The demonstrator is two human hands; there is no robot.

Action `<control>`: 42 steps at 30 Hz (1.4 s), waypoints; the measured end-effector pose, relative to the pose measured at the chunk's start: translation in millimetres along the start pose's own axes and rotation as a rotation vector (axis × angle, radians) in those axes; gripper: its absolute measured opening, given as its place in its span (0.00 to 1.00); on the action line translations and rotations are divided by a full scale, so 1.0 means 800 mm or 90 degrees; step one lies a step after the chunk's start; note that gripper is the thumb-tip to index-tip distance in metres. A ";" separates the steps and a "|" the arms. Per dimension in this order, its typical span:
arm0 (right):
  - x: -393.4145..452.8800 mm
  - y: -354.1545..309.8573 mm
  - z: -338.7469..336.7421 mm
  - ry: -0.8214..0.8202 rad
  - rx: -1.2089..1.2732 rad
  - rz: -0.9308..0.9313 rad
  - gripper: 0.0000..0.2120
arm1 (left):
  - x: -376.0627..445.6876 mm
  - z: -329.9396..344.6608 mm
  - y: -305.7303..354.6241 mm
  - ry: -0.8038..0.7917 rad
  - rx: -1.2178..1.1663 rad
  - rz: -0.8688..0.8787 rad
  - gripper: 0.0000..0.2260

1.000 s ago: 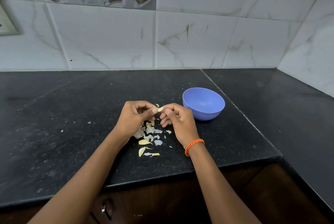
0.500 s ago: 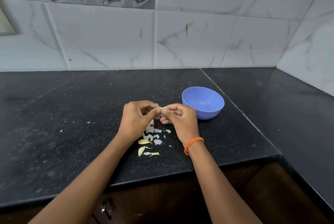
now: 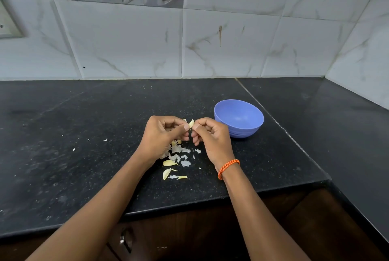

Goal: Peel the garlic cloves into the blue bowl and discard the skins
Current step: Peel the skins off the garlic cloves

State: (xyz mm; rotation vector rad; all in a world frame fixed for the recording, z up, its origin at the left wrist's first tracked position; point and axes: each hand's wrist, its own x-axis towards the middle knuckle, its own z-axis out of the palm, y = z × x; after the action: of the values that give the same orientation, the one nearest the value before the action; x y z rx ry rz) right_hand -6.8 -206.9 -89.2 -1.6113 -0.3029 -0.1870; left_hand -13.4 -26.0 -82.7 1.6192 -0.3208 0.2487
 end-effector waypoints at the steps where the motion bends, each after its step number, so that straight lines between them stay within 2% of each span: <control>1: 0.001 0.001 0.001 0.006 -0.017 0.004 0.07 | 0.001 0.000 0.000 -0.003 -0.004 -0.002 0.04; 8: -0.001 -0.001 0.005 0.015 -0.007 -0.019 0.11 | 0.003 0.001 -0.004 0.009 0.039 0.014 0.03; 11: -0.004 -0.005 0.004 -0.003 0.018 -0.023 0.08 | 0.003 -0.001 -0.003 0.013 0.055 0.012 0.03; 19: -0.007 -0.010 -0.001 0.109 -0.019 -0.018 0.04 | 0.000 0.004 -0.002 0.025 0.124 0.033 0.04; 23: -0.005 -0.006 0.001 0.089 -0.036 -0.028 0.01 | -0.002 0.005 -0.001 0.027 0.133 0.037 0.04; 31: 0.000 0.004 0.010 0.059 -0.134 -0.046 0.15 | -0.001 0.002 -0.001 0.086 0.191 0.036 0.02; 33: -0.001 0.002 0.011 0.035 -0.125 -0.050 0.13 | -0.002 0.002 -0.001 0.089 0.201 0.044 0.02; 37: -0.005 -0.004 0.011 0.044 -0.132 -0.080 0.04 | -0.003 0.001 0.004 0.099 0.202 0.049 0.04; 42: -0.005 0.001 0.011 0.075 -0.157 -0.108 0.04 | -0.001 -0.004 0.002 0.076 0.145 0.023 0.01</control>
State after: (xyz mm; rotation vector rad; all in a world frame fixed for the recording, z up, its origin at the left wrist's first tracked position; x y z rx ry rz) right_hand -10.7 -198.7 -91.7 -1.8101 -0.3347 -0.4629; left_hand -14.2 -23.2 -81.3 1.8153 -0.2367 0.4200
